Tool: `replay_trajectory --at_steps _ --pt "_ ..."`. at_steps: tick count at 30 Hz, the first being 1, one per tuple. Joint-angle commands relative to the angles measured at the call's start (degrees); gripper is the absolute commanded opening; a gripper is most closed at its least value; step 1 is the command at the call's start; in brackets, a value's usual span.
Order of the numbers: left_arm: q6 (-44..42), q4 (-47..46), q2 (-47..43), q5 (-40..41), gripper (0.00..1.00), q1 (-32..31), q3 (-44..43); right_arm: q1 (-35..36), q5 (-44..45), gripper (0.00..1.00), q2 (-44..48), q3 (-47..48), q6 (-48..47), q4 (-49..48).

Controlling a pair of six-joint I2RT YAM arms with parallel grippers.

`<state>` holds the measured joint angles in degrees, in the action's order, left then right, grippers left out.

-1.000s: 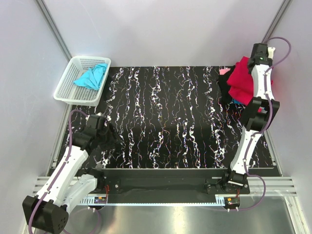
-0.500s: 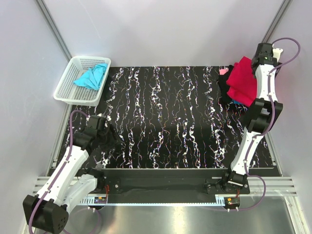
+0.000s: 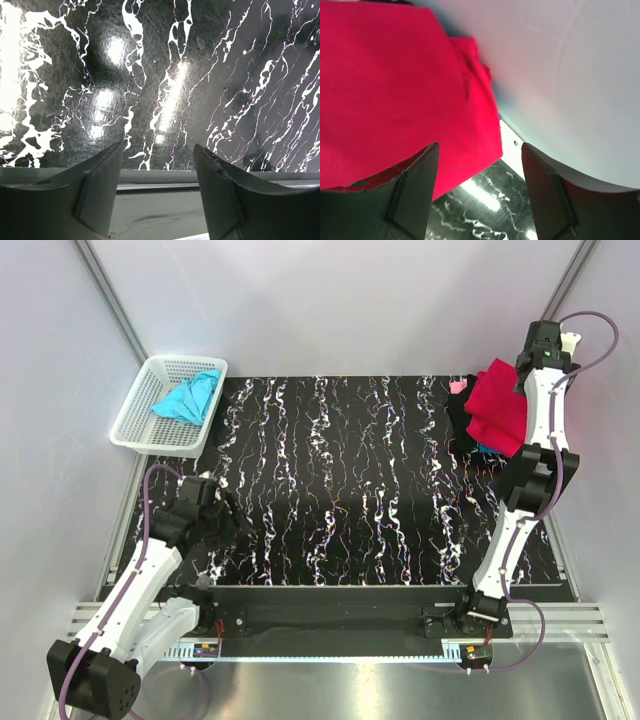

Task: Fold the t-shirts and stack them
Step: Neatly place the folded tshirt to the corner, then reset both grippers

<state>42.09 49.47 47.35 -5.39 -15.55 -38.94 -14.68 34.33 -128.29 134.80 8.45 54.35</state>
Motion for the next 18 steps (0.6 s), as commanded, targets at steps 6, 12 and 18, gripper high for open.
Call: replay_trajectory --at_steps 6,12,18 --pt "-4.9 -3.0 2.1 3.7 0.99 0.3 -5.9 7.9 -3.7 0.77 8.3 -0.8 1.1 4.5" --pt "-6.6 -3.2 3.4 6.9 0.99 0.2 -8.4 14.3 -12.2 0.8 17.4 -15.9 1.5 0.4" --pt "-6.6 -3.2 4.5 2.5 0.99 -0.4 -13.1 19.0 -26.8 0.78 27.4 -28.5 7.8 -2.4"
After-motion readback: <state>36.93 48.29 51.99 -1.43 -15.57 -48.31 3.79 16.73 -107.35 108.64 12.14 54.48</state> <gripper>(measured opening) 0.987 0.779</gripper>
